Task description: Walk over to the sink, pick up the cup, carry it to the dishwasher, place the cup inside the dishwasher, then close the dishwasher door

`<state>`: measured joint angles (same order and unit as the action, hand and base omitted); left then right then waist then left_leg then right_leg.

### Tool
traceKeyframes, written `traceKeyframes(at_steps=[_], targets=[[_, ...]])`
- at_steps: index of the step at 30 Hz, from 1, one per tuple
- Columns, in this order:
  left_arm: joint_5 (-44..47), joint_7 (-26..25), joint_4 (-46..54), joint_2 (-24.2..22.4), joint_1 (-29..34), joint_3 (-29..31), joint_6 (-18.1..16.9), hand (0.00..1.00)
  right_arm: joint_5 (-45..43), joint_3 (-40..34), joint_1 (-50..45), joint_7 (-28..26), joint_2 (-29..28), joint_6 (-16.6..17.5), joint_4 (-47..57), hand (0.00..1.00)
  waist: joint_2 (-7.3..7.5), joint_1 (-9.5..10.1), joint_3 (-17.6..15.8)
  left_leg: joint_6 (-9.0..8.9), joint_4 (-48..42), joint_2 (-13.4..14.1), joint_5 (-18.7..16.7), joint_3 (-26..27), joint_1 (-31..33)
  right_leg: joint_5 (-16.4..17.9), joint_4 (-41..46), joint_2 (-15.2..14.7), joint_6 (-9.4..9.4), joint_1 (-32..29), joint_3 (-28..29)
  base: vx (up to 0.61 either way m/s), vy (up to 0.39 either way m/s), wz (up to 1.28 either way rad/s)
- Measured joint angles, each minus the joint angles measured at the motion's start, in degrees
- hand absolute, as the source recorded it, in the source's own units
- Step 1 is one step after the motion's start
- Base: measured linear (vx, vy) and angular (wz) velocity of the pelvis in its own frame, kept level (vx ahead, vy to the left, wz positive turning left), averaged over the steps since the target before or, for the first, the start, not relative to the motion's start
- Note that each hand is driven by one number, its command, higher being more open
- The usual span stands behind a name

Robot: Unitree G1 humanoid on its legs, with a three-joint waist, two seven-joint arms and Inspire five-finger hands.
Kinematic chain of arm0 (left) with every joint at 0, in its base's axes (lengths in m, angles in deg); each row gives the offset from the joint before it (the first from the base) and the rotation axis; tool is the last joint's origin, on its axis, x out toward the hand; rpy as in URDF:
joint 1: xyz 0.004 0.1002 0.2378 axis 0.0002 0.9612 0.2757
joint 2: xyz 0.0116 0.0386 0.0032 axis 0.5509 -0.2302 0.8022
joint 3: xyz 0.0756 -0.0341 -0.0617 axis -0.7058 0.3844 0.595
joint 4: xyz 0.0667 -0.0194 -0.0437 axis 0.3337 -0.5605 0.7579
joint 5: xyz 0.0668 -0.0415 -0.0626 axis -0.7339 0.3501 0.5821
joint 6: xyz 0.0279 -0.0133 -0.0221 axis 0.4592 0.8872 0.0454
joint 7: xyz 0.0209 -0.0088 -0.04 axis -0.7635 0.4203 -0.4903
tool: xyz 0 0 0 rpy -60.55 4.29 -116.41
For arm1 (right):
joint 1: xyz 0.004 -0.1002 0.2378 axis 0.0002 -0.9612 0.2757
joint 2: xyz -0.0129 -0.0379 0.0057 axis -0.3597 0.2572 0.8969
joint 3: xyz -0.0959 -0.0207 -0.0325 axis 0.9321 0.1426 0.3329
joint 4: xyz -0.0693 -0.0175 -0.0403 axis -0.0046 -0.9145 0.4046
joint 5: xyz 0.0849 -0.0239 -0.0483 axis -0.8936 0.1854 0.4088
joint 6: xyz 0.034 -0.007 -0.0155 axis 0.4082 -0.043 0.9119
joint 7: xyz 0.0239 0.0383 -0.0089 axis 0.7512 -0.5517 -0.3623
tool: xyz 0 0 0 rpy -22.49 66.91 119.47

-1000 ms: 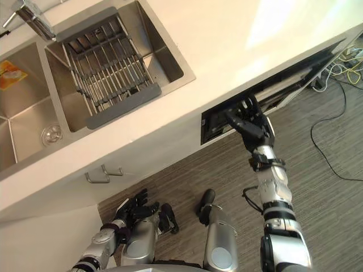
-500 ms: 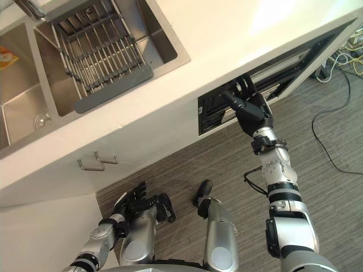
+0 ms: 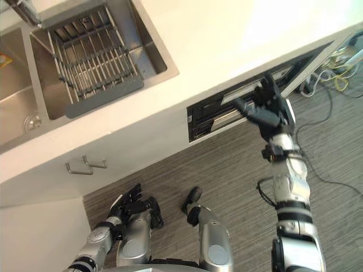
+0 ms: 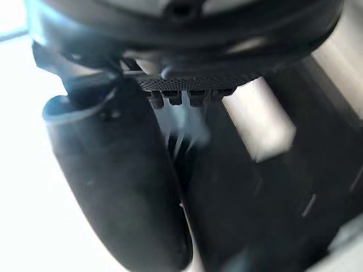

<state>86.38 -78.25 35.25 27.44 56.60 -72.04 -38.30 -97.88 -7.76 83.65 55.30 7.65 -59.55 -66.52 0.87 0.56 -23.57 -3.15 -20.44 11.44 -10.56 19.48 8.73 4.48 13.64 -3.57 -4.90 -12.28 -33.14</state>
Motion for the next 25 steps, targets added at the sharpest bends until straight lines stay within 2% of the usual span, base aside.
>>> traceKeyframes(at_steps=[2,3,4,6,10,14,18,21,25], targets=[[-0.89,-0.14,-0.85,0.57,1.24,-0.02,0.01,1.0,2.7,-0.66,-4.81,2.29,-0.48,0.01,-0.71,1.0,1.24,-0.73,2.14,-0.19,1.94,-0.61,0.13,0.09,-1.49,-0.19,-0.44,0.12,0.05,0.7,0.47,0.2,0.12,-0.08],[-1.1,-0.36,-1.92,0.97,2.36,-0.04,0.05,1.0,6.4,-0.87,-8.91,4.79,-1.49,0.0,-1.43,1.0,2.12,-1.68,4.28,-0.52,3.66,-0.84,0.38,0.47,-2.69,-0.81,-0.72,0.35,0.17,1.0,1.58,0.18,0.117,-0.13],[-1.09,-0.4,-2.52,1.11,2.62,-0.08,0.46,1.0,8.69,-1.09,-11.27,5.92,-2.13,0.0,-1.95,1.0,2.38,-2.2,4.93,-0.5,4.62,-0.91,0.62,0.71,-3.92,-1.09,-0.75,0.53,0.49,1.64,2.98,0.18,0.137,-0.11],[-1.14,-0.38,-2.87,0.71,3.75,-0.51,0.68,1.0,12.73,-1.65,-16.68,7.49,-3.69,-0.1,-2.9,1.0,2.43,-3.37,6.95,-0.87,6.87,-1.73,1.1,1.01,-6.08,-1.62,-1.75,1.02,1.35,3.0,7.82,0.15,0.207,-0.02],[-3.3,-0.46,-2.99,-0.19,4.99,-0.67,1.05,1.0,18.95,-1.79,-22.73,8.11,-7.41,-0.14,-6.55,1.0,1.87,-3.79,9.96,-0.46,10.48,-3.28,1.64,2.16,-9.78,-3.52,-5.91,1.24,4.03,6.44,10.24,0.1,0.209,-0.07],[-3.38,-0.7,-3.17,-0.31,6.18,-1.13,1.98,1.0,24.35,-0.57,-25.13,8.37,-11.48,0.39,-10.8,1.0,1.48,-3.8,13.01,0.27,13.58,-5.11,2.33,3.0,-12.25,-4.93,-8.56,0.58,5.0,8.39,11.3,0.04,0.154,-0.02],[-3.35,-1.05,-3.29,-0.19,6.84,-1.07,2.2,1.0,25.39,-0.11,-25.57,8.45,-14.41,1.54,-16.86,1.0,1.21,-3.63,14.19,0.96,15.92,-6.5,3.13,3.09,-13.92,-6.11,-10.3,0.0,5.17,9.81,11.44,-0.02,0.109,0.02],[-3.33,-1.32,-3.38,-0.19,7.34,-1.02,2.06,1.0,26.95,-0.13,-25.58,8.54,-16.31,3.73,-22.85,1.0,0.91,-3.37,14.79,1.32,18.05,-7.5,4.13,2.77,-15.4,-6.62,-11.16,-0.44,5.26,10.94,11.22,-0.03,0.065,0.06],[-3.34,-2.77,-3.66,-0.7,7.82,0.18,0.68,1.0,28.5,-0.12,-26.35,8.51,-18.75,5.31,-27.66,1.0,0.8,-3.22,14.92,1.82,20.58,-8.44,5.5,1.55,-16.83,-7.28,-12.55,-0.76,5.33,12.38,10.2,-0.04,0.026,0.13]])
